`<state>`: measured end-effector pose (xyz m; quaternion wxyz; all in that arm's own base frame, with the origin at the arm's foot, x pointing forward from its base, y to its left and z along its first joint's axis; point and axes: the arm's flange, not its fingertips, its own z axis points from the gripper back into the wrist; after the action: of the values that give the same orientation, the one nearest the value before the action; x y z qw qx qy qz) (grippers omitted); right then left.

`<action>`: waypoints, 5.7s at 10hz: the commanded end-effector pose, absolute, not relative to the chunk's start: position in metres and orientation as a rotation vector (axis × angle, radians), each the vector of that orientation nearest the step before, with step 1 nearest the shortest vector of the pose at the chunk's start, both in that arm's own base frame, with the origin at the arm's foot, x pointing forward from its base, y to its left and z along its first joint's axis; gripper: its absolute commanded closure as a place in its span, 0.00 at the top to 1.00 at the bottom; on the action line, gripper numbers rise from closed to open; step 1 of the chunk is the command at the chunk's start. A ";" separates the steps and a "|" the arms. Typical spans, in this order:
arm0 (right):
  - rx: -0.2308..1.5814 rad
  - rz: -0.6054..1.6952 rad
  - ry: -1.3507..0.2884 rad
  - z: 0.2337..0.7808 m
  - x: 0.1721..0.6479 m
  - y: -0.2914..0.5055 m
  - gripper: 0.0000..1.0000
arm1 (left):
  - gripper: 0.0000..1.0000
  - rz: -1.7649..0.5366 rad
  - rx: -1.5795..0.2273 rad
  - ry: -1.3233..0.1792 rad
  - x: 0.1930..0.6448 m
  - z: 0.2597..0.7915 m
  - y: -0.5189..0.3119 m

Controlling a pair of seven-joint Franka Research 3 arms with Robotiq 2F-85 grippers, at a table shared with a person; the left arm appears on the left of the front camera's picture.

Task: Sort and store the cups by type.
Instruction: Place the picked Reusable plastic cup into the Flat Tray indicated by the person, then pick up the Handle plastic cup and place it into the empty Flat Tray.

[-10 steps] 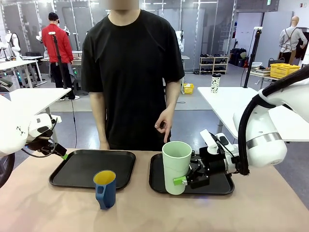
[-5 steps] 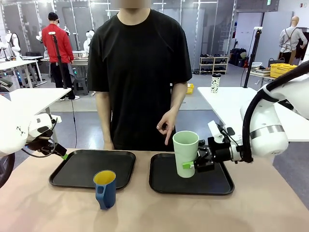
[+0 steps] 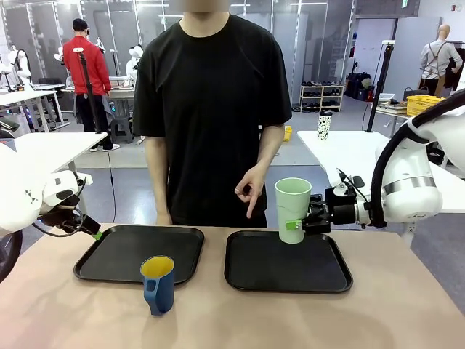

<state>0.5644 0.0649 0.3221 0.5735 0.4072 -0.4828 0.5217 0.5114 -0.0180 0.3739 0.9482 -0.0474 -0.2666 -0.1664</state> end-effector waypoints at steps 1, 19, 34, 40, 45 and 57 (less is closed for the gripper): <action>1.018 1.183 -1.171 0.319 0.573 0.064 0.84 | 1.00 -0.343 -0.097 -0.550 0.509 0.377 -0.018; 0.989 1.094 -1.170 0.215 0.595 0.077 1.00 | 1.00 -0.343 -0.097 -0.550 0.509 0.377 -0.018; 0.882 0.986 -1.103 0.228 0.552 -0.016 1.00 | 1.00 -0.343 -0.097 -0.550 0.509 0.377 -0.018; 0.795 1.002 -1.061 0.239 0.538 -0.047 1.00 | 1.00 -0.343 -0.097 -0.550 0.509 0.377 -0.018; 0.795 1.002 -1.061 0.239 0.538 -0.047 1.00 | 1.00 -0.343 -0.097 -0.550 0.509 0.377 -0.018; 0.208 1.203 -0.837 0.318 0.476 -0.039 1.00 | 1.00 -0.343 -0.097 -0.550 0.509 0.377 -0.018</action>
<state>0.5025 -0.0597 0.2895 0.7197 0.1668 -0.4182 0.5285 0.5113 -0.0180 0.3738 0.9482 -0.0474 -0.2666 -0.1663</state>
